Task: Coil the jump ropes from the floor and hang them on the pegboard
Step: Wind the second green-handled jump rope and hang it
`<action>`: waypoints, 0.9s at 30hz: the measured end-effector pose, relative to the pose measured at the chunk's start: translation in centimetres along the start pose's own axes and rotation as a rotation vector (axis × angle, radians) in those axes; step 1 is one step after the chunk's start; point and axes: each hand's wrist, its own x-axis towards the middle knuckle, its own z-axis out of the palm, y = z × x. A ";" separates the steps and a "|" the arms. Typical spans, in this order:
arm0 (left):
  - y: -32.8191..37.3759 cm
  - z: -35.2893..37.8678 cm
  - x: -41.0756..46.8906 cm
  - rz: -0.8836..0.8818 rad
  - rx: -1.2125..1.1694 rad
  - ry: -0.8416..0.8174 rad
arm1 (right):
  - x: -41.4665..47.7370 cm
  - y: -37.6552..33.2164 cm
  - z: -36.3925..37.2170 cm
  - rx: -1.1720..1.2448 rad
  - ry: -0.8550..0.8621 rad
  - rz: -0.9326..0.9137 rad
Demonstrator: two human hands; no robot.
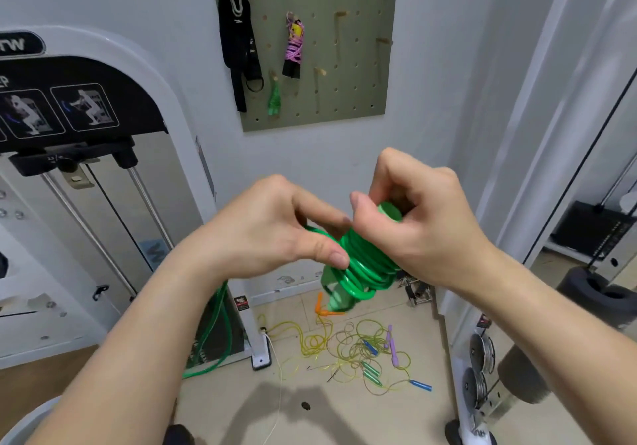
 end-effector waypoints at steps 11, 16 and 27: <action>-1.3 6.5 2.0 -0.078 -1.272 0.308 | 0.6 0.2 1.9 0.925 0.382 0.690; -1.2 7.9 2.4 -0.026 -0.875 0.570 | 0.3 1.2 2.8 0.941 0.619 0.900; -1.7 8.5 1.0 0.076 -0.637 0.362 | -2.0 4.2 3.0 0.110 0.676 0.571</action>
